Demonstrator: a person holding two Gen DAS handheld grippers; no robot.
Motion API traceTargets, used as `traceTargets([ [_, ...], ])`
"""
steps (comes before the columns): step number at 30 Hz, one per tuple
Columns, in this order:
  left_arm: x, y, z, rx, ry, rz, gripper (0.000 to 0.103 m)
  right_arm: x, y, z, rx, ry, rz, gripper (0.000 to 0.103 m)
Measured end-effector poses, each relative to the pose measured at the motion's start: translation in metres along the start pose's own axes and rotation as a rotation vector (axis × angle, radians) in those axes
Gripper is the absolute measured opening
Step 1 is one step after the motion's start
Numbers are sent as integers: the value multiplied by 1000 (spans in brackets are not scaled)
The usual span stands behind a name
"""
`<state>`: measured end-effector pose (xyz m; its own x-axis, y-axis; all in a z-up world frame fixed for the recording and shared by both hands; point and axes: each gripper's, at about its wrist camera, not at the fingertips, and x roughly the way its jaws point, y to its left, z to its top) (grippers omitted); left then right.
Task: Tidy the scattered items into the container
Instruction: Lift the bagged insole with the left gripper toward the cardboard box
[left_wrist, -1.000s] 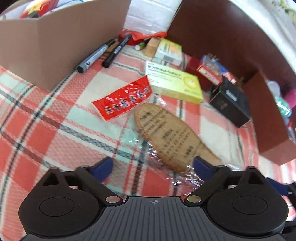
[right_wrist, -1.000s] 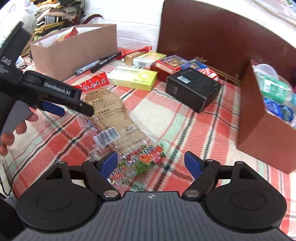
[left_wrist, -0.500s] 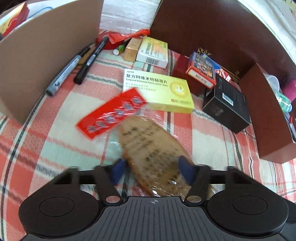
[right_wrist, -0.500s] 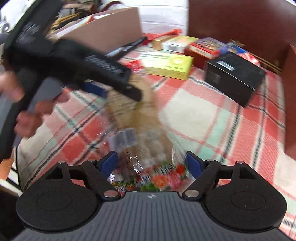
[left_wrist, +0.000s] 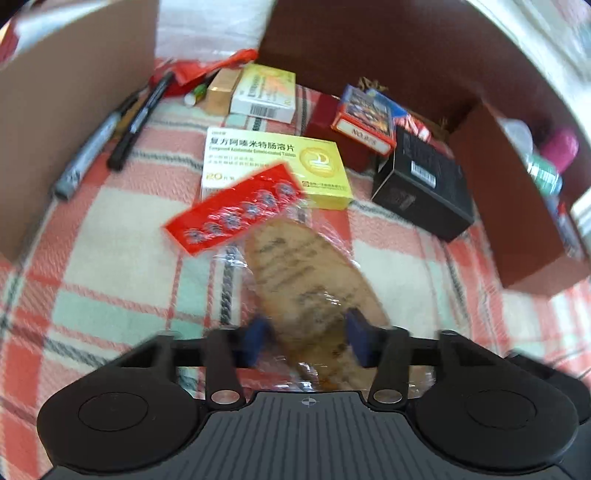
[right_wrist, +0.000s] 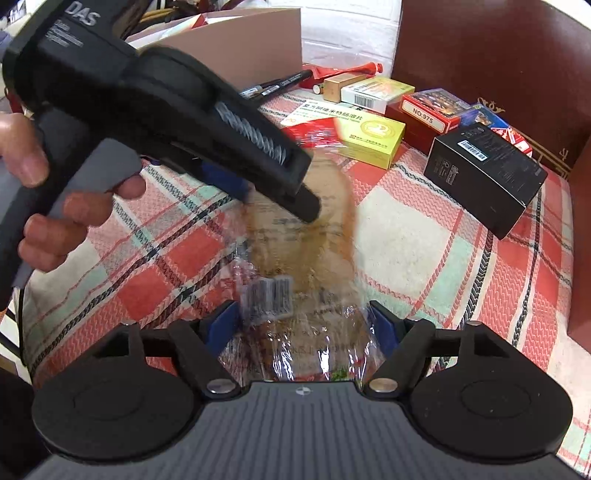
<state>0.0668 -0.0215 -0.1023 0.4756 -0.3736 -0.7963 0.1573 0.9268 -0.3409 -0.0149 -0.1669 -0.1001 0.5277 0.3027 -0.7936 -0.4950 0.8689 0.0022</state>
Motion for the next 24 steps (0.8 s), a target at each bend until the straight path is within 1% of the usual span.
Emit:
traceTargets([
  [1, 0, 2, 0, -11, 2, -9, 40, -1, 0, -1, 4, 1, -1, 75],
  [2, 0, 4, -1, -28, 2, -19, 45, -1, -1, -1, 7, 3, -3, 75],
  [3, 0, 6, -1, -45, 2, -28, 56, -2, -1, -2, 11, 4, -4, 75],
  [4, 1, 9, -1, -62, 2, -38, 59, -3, -1, -3, 14, 6, -6, 75],
  [5, 1, 9, -1, -66, 3, -41, 61, -3, -2, -3, 18, 7, -7, 75],
  [7, 2, 3, -1, -42, 3, -26, 60, -5, -2, -5, 25, 10, -10, 77],
  [8, 2, -1, -1, -25, 4, -16, 52, -5, -3, -5, 29, 12, -12, 77],
  [9, 3, -4, -1, -9, 4, -6, 39, -6, -3, -6, 32, 13, -13, 78],
  [11, 2, -7, -2, 1, 2, 10, 34, -7, -1, -7, 31, 6, -19, 73],
  [13, 1, -8, -3, 2, 0, 20, 29, -9, 2, -8, 26, -6, -26, 62],
  [16, -4, -4, -5, -15, 2, 13, 23, -11, 6, -9, 19, -21, -33, 62],
  [19, -11, 1, -9, -42, 0, 6, 22, -16, 9, -10, 15, -22, -24, 62],
  [21, -20, 1, -11, -43, -16, 7, 22, -20, 13, -9, 3, -29, -21, 62],
  [24, -41, 4, -8, -48, -62, 5, 22, -31, 21, -3, -28, -54, -22, 62],
])
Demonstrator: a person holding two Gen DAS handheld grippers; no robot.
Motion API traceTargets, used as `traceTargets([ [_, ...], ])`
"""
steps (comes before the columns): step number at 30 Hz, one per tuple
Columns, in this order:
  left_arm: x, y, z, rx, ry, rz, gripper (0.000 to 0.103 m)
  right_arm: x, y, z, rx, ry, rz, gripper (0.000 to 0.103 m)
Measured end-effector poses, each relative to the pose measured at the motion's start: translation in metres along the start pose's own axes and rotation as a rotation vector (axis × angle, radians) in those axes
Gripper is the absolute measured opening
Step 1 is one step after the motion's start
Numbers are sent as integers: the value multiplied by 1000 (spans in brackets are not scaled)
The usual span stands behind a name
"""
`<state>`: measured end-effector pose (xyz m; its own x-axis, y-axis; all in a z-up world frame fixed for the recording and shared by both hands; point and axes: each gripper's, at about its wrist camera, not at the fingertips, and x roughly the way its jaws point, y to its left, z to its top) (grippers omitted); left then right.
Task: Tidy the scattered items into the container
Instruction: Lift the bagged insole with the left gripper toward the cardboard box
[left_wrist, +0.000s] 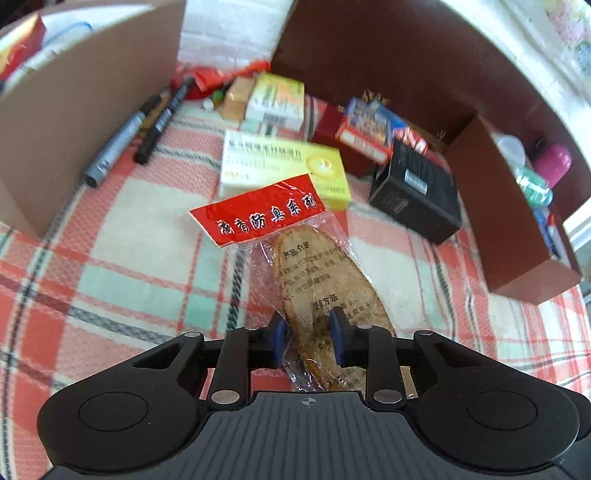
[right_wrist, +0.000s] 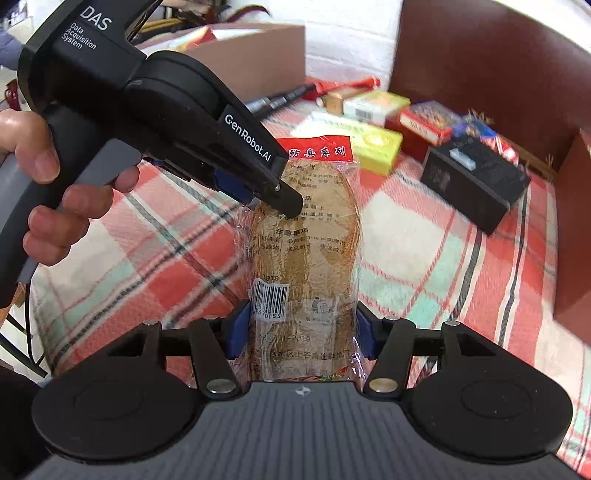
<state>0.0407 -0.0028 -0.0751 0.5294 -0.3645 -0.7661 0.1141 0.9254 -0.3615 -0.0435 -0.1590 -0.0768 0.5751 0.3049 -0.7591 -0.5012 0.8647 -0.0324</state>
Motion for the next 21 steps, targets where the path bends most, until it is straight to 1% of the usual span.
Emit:
traceTargets([
  [4, -39, 5, 13, 0, -100, 8, 23, -19, 13, 24, -83, -69, -7, 62],
  [7, -72, 15, 27, -9, -188, 22, 23, -31, 23, 52, -164, -132, -1, 62],
  [10, -101, 34, 42, -39, -264, 39, 23, -37, 36, 85, -252, -187, 13, 62],
  [15, -135, 73, 82, -96, -366, 94, 23, -30, 62, 152, -421, -263, 35, 62],
  [21, -166, 122, 134, -161, -467, 158, 23, 0, 89, 230, -572, -339, 55, 62],
])
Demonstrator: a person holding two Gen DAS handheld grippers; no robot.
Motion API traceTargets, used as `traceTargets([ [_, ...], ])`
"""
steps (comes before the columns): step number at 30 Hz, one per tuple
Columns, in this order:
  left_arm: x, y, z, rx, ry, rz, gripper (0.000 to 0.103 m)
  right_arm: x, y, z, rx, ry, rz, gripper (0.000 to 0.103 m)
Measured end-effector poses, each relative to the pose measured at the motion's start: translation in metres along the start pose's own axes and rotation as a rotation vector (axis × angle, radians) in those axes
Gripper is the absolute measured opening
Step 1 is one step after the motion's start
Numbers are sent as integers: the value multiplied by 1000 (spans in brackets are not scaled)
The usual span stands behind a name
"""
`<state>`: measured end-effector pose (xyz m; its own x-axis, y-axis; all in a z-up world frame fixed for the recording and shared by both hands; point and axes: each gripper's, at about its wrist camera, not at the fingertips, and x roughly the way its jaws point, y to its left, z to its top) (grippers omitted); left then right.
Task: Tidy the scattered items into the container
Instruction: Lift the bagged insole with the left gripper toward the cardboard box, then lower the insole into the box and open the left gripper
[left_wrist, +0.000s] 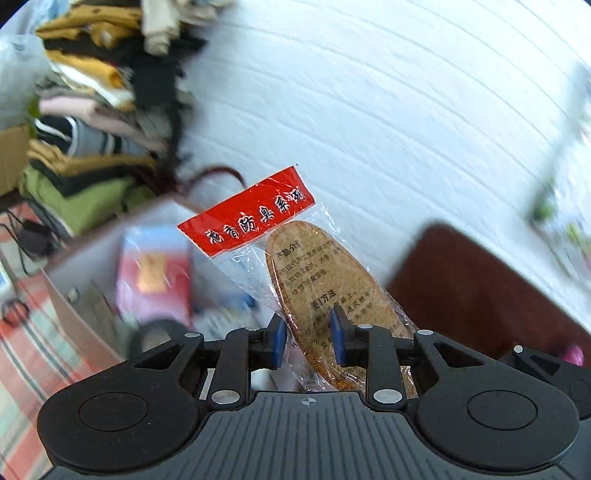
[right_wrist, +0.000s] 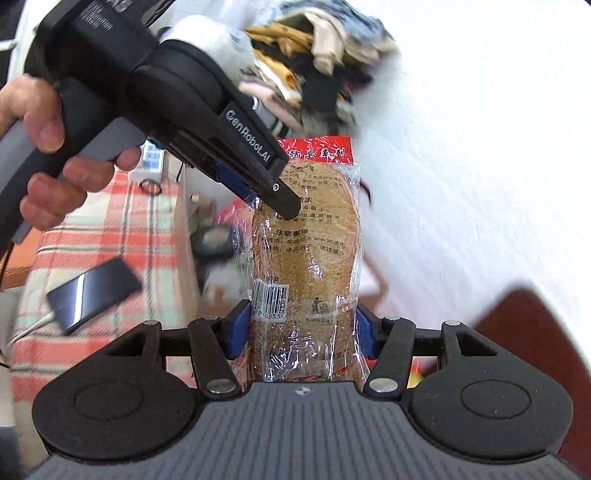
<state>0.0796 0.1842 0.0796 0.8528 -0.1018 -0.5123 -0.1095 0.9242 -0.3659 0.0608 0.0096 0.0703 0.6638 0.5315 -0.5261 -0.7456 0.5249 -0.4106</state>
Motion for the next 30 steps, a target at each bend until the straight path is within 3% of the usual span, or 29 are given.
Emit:
traceTargets([
  [7, 48, 52, 46, -53, -11, 74, 24, 84, -18, 41, -86, -36, 49, 62],
  [8, 60, 59, 49, -63, -4, 86, 28, 99, -21, 42, -96, -37, 57, 62],
  [10, 88, 76, 53, -75, 38, 125, 63, 130, -23, 41, -119, -31, 62, 69],
  [11, 98, 84, 53, -78, 59, 147, 68, 147, -24, 39, -129, -18, 54, 73],
  [12, 104, 91, 50, -79, 76, 169, 67, 161, -23, 36, -135, 6, 35, 79],
  [14, 114, 102, 46, -78, 100, 199, 66, 176, -22, 28, -140, 33, 13, 79],
  [18, 112, 98, 47, -52, 94, 176, 65, 173, -25, 17, -106, 6, 41, 79],
  [20, 112, 96, 47, -39, 91, 165, 58, 171, -29, 22, -53, 3, 56, 74],
  [22, 111, 95, 47, -26, 88, 154, 48, 170, -33, 25, 10, 12, 78, 51],
  [24, 113, 93, 47, -12, 89, 148, 46, 174, -34, 26, 55, 41, 98, 40],
  [30, 139, 85, 43, 34, 126, 182, 46, 194, -22, 17, 53, 122, 98, 34],
])
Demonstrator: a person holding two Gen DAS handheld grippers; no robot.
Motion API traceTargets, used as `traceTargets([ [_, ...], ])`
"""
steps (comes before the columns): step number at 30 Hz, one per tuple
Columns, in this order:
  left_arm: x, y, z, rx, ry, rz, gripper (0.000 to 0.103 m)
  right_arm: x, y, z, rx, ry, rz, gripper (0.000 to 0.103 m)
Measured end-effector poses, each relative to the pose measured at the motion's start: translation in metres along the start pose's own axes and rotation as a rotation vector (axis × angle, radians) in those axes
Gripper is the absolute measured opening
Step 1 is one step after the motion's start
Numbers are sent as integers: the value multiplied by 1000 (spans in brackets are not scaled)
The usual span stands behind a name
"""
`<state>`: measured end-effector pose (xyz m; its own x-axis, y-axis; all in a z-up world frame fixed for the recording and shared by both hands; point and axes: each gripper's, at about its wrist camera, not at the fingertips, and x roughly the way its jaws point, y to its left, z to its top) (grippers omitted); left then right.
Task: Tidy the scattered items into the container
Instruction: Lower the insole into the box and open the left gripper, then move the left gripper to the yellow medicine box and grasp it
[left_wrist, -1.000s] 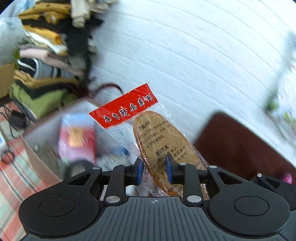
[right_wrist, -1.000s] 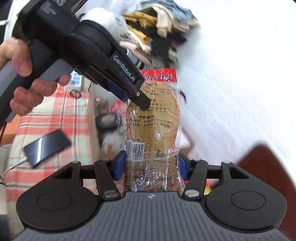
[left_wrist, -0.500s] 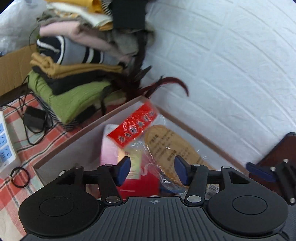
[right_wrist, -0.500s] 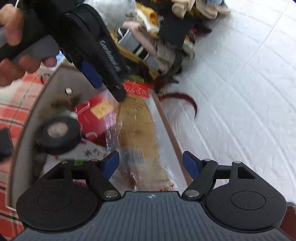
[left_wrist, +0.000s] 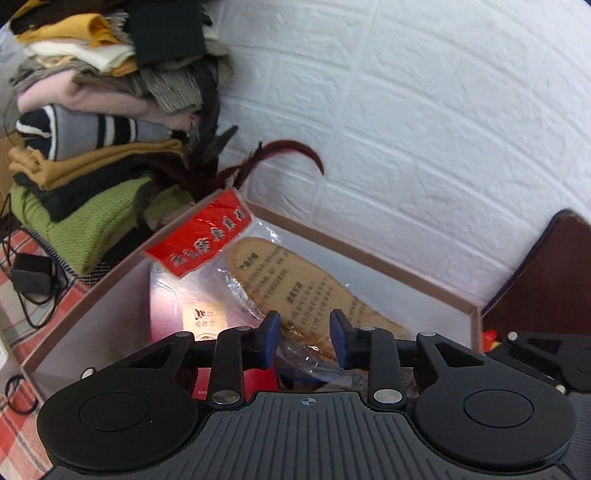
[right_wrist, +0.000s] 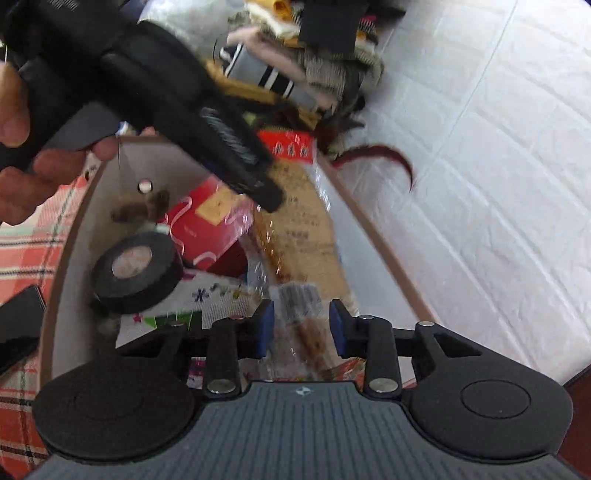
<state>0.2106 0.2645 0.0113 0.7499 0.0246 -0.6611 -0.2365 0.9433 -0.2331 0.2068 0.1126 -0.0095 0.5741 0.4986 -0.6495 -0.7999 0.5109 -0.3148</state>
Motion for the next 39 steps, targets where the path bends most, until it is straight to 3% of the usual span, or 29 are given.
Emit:
traceTargets([
  [9, 36, -19, 0, 71, 50, 54, 44, 25, -4, -5, 30, 38, -26, 34],
  [11, 25, -23, -3, 77, 36, 50, 44, 21, -3, -6, 40, 34, -28, 34],
  [14, 0, -31, -9, 82, 5, 37, 61, 0, -5, -7, 86, 1, -14, 34],
  [15, -9, -33, -11, 83, -5, 33, 76, -10, -6, -8, 101, -19, -12, 37],
  [16, -17, -36, -12, 85, -16, 29, 92, -20, -7, -8, 115, -38, -11, 45],
  [17, -26, -38, -14, 86, -26, 25, 99, -32, -7, -9, 125, -58, -11, 53],
  [18, -34, -41, -16, 88, -37, 20, 103, -44, -7, -10, 133, -82, -10, 74],
  [19, -43, -43, -18, 89, -47, 16, 103, -55, -7, -12, 138, -103, -12, 91],
  [20, -51, -45, -20, 91, -58, 12, 103, -67, -5, -14, 137, -122, -15, 95],
  [29, -119, -85, -66, 165, -106, -33, 103, -161, 11, -51, 156, -183, 10, 102],
  [35, -138, -123, -116, 251, -98, -78, 103, -206, 16, -98, 174, -190, -38, 102],
  [39, -142, -151, -146, 312, -95, -112, 103, -232, 4, -136, 250, -176, -76, 102],
])
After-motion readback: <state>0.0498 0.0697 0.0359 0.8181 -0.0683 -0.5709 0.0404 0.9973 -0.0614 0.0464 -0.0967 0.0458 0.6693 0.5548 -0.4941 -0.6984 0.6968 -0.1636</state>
